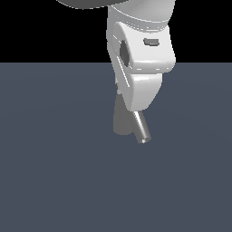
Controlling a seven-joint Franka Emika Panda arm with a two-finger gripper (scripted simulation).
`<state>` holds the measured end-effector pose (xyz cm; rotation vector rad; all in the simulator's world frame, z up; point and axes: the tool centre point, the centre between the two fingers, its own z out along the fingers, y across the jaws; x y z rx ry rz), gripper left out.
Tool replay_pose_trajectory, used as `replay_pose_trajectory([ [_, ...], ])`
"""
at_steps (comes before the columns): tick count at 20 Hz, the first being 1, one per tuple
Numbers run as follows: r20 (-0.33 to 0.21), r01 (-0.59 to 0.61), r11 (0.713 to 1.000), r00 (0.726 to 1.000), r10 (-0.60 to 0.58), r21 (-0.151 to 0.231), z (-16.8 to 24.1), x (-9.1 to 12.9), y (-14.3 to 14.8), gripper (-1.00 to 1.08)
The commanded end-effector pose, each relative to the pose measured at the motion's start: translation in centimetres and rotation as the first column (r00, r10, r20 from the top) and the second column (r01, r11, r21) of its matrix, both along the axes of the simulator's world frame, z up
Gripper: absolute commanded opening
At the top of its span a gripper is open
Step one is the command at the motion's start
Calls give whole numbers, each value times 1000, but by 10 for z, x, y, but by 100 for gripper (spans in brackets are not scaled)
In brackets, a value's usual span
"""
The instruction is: Turn on the faucet by rotating a designated handle.
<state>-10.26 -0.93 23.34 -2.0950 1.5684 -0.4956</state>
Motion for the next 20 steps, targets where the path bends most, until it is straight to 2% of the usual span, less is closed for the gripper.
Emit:
replay_pose_trajectory([
  [1,-10,19,1000,1000,-19,-1,-7,-5,-12,-100],
  [7,-11,20,1000,1000,-20,-1,-11,-10,-19,-100],
  [8,0,4,1000,1000,-4,0,-5,-5,-11,-100],
  [20,-7,15,1000,1000,-15,-1,-12,1,-66,-100],
])
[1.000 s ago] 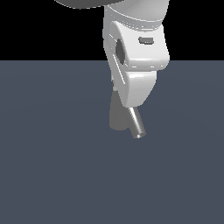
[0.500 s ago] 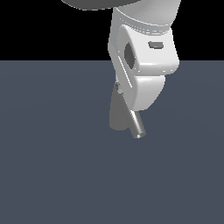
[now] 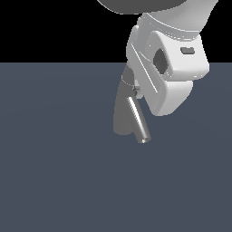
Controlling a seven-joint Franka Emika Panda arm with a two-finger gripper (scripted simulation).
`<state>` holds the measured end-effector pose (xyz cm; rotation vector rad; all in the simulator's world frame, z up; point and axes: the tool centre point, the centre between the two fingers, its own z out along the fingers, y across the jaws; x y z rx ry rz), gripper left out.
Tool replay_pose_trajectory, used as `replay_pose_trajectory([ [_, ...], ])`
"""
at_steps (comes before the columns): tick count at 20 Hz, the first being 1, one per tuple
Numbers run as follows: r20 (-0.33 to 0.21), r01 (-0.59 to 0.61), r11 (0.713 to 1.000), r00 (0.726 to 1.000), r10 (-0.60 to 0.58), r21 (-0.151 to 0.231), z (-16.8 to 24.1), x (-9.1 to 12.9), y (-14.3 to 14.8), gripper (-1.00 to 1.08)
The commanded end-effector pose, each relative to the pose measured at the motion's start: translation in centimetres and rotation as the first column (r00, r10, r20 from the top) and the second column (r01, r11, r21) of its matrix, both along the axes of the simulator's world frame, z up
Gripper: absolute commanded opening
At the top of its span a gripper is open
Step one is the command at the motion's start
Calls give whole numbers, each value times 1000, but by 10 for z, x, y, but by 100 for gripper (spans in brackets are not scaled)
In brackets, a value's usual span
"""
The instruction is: Turn on the faucet by rotating a designated handle.
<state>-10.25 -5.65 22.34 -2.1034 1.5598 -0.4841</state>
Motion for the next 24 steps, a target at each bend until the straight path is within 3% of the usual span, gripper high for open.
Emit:
replay_pose_trajectory([
  [1,-2,27,1000,1000,-27,-4,-2,1,-23,-100],
  [6,-6,31,1000,999,-31,-4,-5,3,-46,-100],
  [7,-6,31,1000,999,-31,-4,-5,3,-46,-100],
  [8,4,-12,1000,1000,12,0,0,7,-23,-100],
  [24,-2,14,1000,1000,-14,-3,14,37,-61,-100],
])
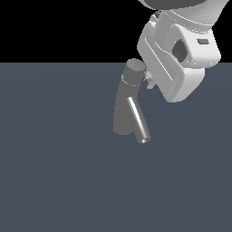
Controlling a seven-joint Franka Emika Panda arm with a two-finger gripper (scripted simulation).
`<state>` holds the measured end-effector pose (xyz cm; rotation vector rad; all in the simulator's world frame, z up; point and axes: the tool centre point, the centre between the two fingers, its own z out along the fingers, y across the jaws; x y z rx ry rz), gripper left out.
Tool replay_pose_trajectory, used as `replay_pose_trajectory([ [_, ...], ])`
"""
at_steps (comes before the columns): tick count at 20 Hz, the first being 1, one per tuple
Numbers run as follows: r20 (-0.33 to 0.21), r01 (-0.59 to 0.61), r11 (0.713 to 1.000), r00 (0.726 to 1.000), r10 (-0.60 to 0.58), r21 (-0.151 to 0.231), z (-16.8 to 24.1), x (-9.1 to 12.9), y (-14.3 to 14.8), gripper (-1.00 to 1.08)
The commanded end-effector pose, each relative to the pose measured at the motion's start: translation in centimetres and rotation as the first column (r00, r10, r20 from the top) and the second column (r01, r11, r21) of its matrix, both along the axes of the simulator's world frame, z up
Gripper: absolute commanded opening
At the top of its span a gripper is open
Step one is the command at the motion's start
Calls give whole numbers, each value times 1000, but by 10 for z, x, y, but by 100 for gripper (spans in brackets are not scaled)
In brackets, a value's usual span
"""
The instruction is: Turn on the faucet by rotating a designated handle.
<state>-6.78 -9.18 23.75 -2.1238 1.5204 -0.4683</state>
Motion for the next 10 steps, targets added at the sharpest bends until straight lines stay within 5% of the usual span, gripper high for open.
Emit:
replay_pose_trajectory([
  [1,-2,51,999,999,-51,-7,1,4,-29,-100],
  [10,-5,65,998,998,-65,-8,8,21,-51,-100],
])
